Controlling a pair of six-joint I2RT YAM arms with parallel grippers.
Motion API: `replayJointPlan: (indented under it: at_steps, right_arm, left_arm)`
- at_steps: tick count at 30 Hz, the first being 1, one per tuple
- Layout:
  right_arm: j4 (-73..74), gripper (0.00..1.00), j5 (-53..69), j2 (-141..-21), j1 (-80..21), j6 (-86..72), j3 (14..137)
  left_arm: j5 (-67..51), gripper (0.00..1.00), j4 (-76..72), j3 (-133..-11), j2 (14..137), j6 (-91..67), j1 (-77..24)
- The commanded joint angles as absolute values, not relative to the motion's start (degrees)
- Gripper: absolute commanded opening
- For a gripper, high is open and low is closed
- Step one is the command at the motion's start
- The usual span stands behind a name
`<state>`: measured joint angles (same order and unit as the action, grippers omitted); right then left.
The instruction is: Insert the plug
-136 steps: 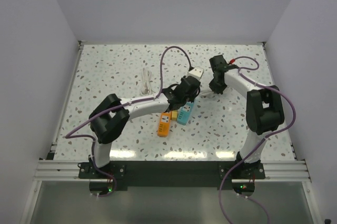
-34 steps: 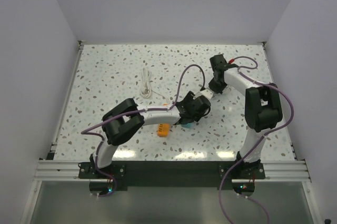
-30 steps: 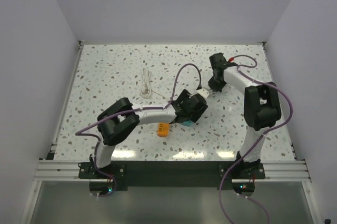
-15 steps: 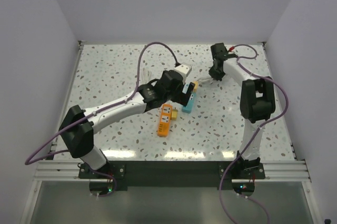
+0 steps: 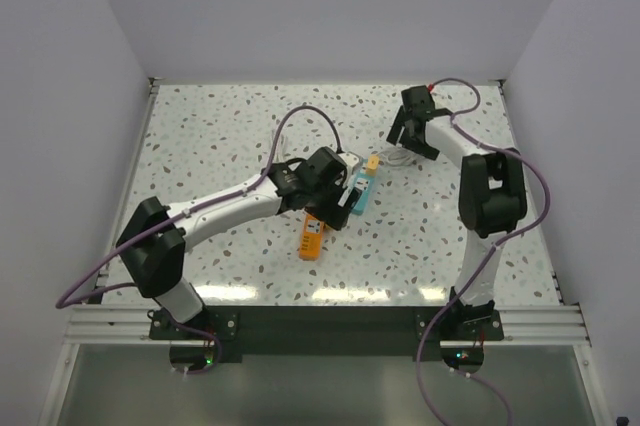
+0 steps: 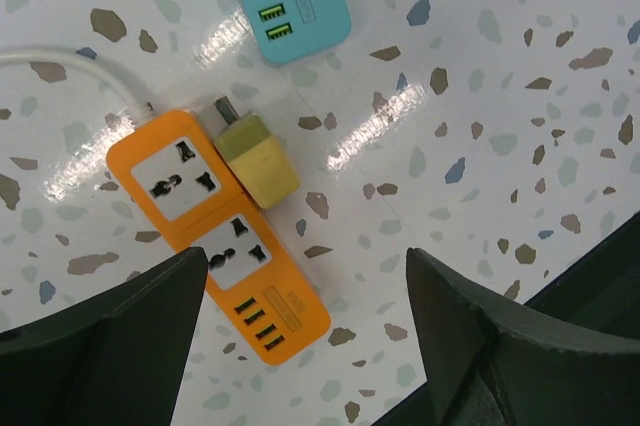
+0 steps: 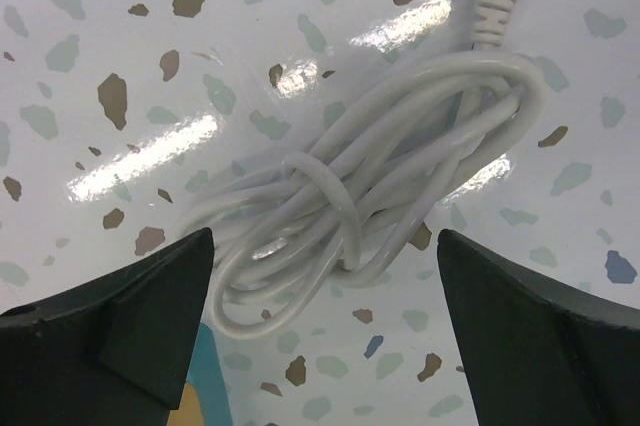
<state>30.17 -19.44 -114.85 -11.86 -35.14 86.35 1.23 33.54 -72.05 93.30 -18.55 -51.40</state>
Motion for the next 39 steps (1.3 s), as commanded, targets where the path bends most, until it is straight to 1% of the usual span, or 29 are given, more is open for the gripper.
replayJointPlan:
  at_steps: [1, 7, 16, 24, 30, 31, 34, 37, 39]
  right_arm:
    - [27.0, 0.97, -19.0, -108.6, -11.7, -29.6, 86.1]
    - [28.3, 0.97, -20.4, -104.1, -11.6, -28.6, 83.5]
    - [27.5, 0.96, -19.4, -94.5, -11.6, -26.7, 76.2]
    - [27.7, 0.96, -19.3, -87.2, -11.6, -25.1, 70.7]
    - [27.9, 0.97, -19.5, -84.8, -11.6, -25.0, 68.6]
    - [27.9, 0.97, -19.5, -84.6, -11.6, -25.0, 68.6]
    - [27.9, 0.97, -19.2, -84.5, -11.6, -25.2, 68.4]
    - [27.6, 0.97, -18.6, -84.5, -11.6, -25.5, 68.5]
    - [27.6, 0.96, -18.5, -84.6, -11.7, -25.4, 68.5]
  left_arm:
    - [-3.5, 0.84, 38.2, -74.9, 95.4, -20.0, -51.4]
    - [-4.9, 0.82, 39.6, -77.8, 100.3, -20.2, -51.4]
    - [-2.6, 0.82, 40.9, -81.3, 106.7, -19.5, -50.9]
    - [-1.6, 0.79, 39.9, -82.6, 110.4, -18.0, -50.1]
    - [-0.2, 0.7, 39.5, -84.5, 112.9, -17.2, -49.9]
    - [-0.2, 0.67, 39.4, -84.7, 113.5, -17.1, -49.9]
    - [-0.2, 0.62, 39.0, -84.9, 114.0, -16.9, -49.9]
    - [1.2, 0.58, 38.9, -85.3, 115.0, -16.7, -49.9]
    - [1.2, 0.58, 38.8, -85.9, 116.0, -16.7, -49.9]
